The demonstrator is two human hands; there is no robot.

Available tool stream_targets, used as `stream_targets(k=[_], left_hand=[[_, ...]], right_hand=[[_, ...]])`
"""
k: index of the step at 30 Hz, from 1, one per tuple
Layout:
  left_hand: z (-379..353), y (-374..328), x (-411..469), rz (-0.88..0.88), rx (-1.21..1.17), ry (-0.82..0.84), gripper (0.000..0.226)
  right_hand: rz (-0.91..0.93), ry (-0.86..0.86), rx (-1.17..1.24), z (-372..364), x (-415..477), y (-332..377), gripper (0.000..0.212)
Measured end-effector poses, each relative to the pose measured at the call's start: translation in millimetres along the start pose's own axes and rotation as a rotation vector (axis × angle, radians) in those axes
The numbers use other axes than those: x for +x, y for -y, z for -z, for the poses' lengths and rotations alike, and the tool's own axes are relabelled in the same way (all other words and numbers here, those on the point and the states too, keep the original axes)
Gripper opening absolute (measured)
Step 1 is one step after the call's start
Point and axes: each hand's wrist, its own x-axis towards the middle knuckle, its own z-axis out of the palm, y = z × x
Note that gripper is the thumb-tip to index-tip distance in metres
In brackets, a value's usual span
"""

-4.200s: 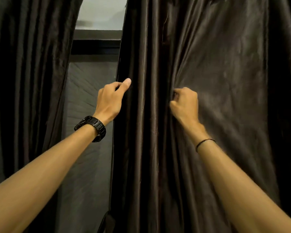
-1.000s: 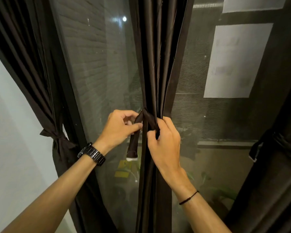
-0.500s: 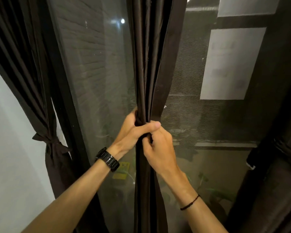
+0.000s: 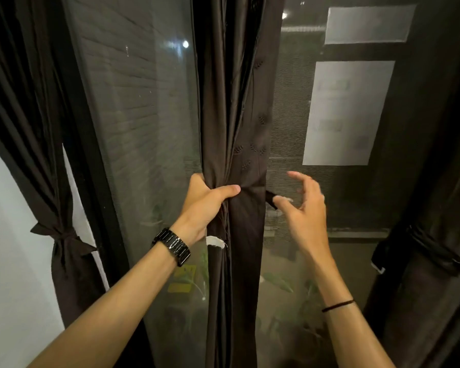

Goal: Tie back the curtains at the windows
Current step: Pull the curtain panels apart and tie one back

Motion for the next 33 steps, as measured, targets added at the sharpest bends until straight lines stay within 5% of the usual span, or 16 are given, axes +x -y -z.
stream_targets(k=[3, 5, 7, 14, 19, 25, 29, 33], left_hand=[[0.1, -1.4, -1.2, -0.004, -0.019, 0.022, 0.047], [-0.1, -0.7, -2.1, -0.006, -0.011, 0.021, 0.046], [2.0, 1.6, -1.0, -0.03, 0.08, -0.002, 0.042], [6.4, 1.2, -6.4, -0.368, 0.617, -0.032, 0.028], [11.8, 6.4, -23.7, -0.575, 1.001, -0.015, 0.016], [28.0, 3.9, -25.5, -0.582, 1.148, -0.047, 0.016], [35.0, 0.9, -29.2, -0.637, 0.801, -0.065, 0.05], [44.8, 3.0, -34.1, -0.637, 0.627, 0.041, 0.023]], right_hand=[[-0.115, 0.32, -0.047, -3.0, 12.1, -17.6, 0.031], [-0.065, 0.311, -0.099, -5.8, 8.1, -22.1, 0.013], [0.011, 0.207, -0.084, -7.0, -1.0, -22.4, 0.024], [0.84, 0.006, -0.346, -17.0, -15.9, 29.1, 0.025], [1.124, 0.087, -0.391, -36.0, -4.2, 50.4, 0.014], [1.07, 0.106, -0.471, -49.5, 7.3, 64.2, 0.022], [0.903, 0.205, -0.411, -51.6, 10.9, 59.0, 0.027], [0.749, 0.284, -0.284, -45.2, 14.1, 60.7, 0.015]])
